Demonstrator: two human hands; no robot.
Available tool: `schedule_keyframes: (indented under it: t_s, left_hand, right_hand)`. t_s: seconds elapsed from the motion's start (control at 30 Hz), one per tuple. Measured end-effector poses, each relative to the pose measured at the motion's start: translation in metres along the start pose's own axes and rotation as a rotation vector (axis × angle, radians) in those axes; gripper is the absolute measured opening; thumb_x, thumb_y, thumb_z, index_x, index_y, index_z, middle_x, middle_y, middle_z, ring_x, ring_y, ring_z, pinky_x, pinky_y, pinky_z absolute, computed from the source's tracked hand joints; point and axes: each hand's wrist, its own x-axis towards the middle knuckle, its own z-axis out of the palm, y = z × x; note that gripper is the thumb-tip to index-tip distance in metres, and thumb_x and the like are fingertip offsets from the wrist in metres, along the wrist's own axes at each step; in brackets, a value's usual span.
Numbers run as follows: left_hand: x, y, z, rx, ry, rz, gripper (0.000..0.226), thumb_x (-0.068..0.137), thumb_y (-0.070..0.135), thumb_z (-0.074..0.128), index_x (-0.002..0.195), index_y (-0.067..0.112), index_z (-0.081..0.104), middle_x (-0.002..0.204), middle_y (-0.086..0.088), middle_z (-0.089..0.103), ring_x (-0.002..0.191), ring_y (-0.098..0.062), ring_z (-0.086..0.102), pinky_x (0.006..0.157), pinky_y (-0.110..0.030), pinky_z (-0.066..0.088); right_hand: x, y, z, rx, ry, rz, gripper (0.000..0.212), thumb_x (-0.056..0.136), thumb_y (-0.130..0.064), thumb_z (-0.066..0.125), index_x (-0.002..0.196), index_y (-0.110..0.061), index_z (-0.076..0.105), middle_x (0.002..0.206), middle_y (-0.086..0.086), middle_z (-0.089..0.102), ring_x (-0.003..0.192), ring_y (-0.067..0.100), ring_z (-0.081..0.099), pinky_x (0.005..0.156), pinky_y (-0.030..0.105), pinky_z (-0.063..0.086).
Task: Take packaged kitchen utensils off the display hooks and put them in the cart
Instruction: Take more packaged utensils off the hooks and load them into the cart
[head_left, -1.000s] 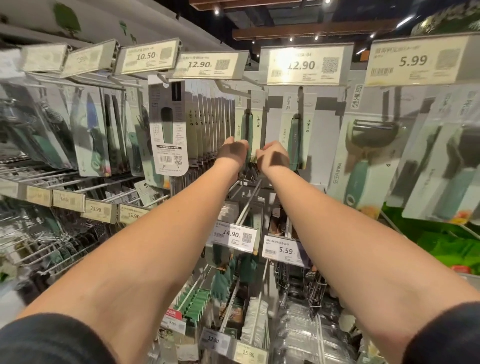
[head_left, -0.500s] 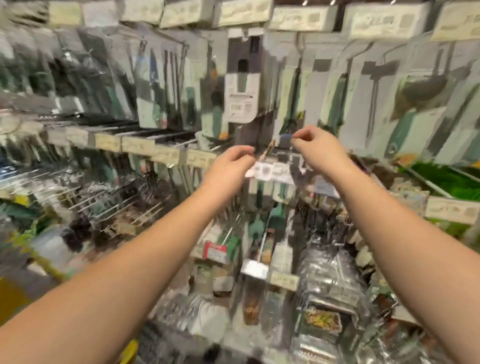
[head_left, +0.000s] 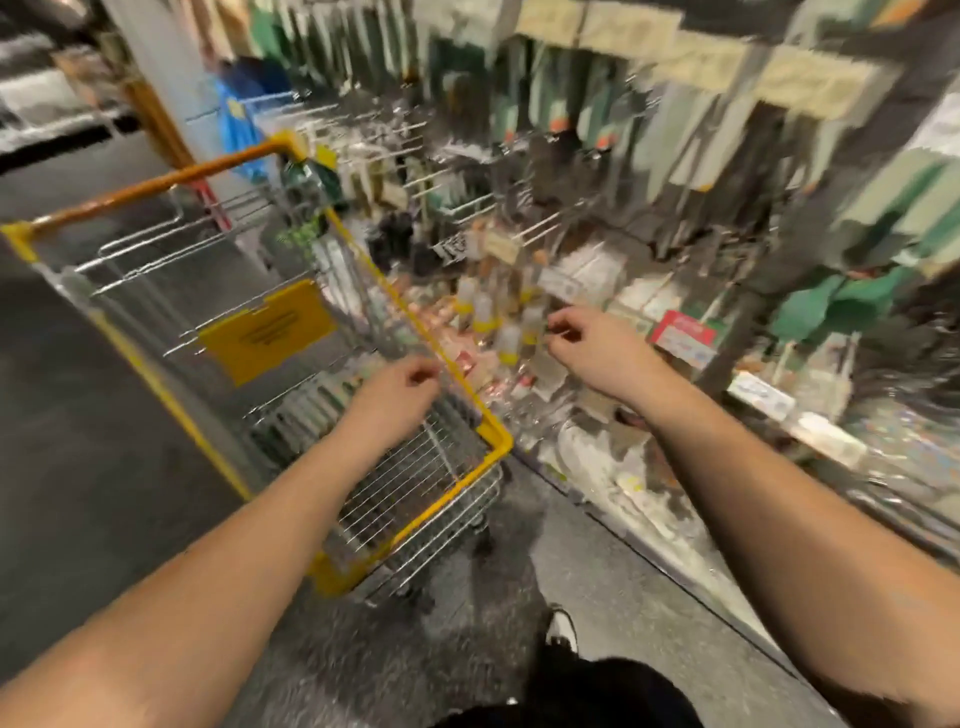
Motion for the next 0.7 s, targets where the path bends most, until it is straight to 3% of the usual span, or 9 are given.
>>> schedule_keyframes:
  t_s: [0.07,0.17,0.3,0.4,0.47,0.6,0.7]
  left_hand:
    - [-0.002,-0.041,-0.004,0.043,-0.012,-0.077,0.028,0.099,0.025,0.053,0.124,0.021,0.066,0.109,0.000,0.069,0.078,-0.014,0.058,0.064,-0.025,0.042]
    - [-0.004,-0.090,-0.008,0.065,-0.023,-0.207,0.028,0.101,0.028,0.049,0.123,0.021,0.065,0.093,0.002,0.066,0.070,-0.014,0.057,0.061,-0.026,0.041]
    - [0.015,-0.140,-0.008,0.072,-0.078,-0.371,0.028,0.103,0.030,0.046,0.123,0.020,0.063,0.098,0.001,0.062,0.083,-0.019,0.058,0.068,-0.030,0.042]
    - [0.041,-0.167,-0.012,0.090,-0.112,-0.436,0.028,0.104,0.029,0.044,0.119,0.016,0.063,0.102,-0.003,0.066,0.086,-0.021,0.061,0.074,-0.034,0.049]
    - [0.063,-0.185,-0.016,0.088,-0.124,-0.481,0.028,0.103,0.030,0.044,0.116,0.017,0.064,0.104,-0.004,0.068,0.085,-0.021,0.063,0.076,-0.035,0.051]
    - [0.107,-0.215,-0.022,0.079,-0.162,-0.565,0.031,0.103,0.032,0.046,0.122,0.018,0.064,0.118,-0.004,0.068,0.101,-0.022,0.064,0.085,-0.033,0.049]
    - [0.142,-0.238,-0.020,0.079,-0.224,-0.629,0.035,0.103,0.033,0.042,0.127,0.019,0.062,0.110,-0.002,0.069,0.087,-0.020,0.065,0.076,-0.033,0.053]
  right_hand:
    - [0.008,-0.014,0.044,-0.009,-0.136,-0.014,0.031,0.099,-0.028,0.054,0.126,-0.017,0.065,0.124,0.010,0.067,0.112,0.028,0.063,0.081,0.029,0.044]
    - [0.023,-0.025,0.105,-0.034,-0.293,-0.006,0.036,0.098,-0.031,0.054,0.131,-0.020,0.063,0.131,0.009,0.064,0.121,0.026,0.059,0.094,0.031,0.047]
    - [0.052,-0.039,0.160,-0.071,-0.497,-0.071,0.041,0.102,-0.031,0.051,0.141,-0.019,0.055,0.137,0.007,0.058,0.110,0.025,0.064,0.094,0.030,0.045]
    - [0.086,-0.045,0.196,-0.112,-0.618,-0.071,0.045,0.103,-0.034,0.050,0.146,-0.022,0.049,0.147,0.004,0.050,0.128,0.025,0.053,0.095,0.028,0.042]
    - [0.113,-0.046,0.220,-0.119,-0.675,-0.049,0.050,0.100,-0.040,0.050,0.147,-0.022,0.048,0.151,0.005,0.048,0.130,0.025,0.052,0.101,0.031,0.042]
    - [0.167,-0.051,0.254,-0.165,-0.775,-0.056,0.044,0.101,-0.028,0.050,0.142,-0.012,0.052,0.140,0.010,0.057,0.106,0.026,0.063,0.085,0.030,0.046]
    - [0.211,-0.050,0.282,-0.184,-0.843,-0.033,0.043,0.100,-0.028,0.050,0.140,-0.012,0.053,0.137,0.011,0.059,0.106,0.025,0.062,0.086,0.031,0.047]
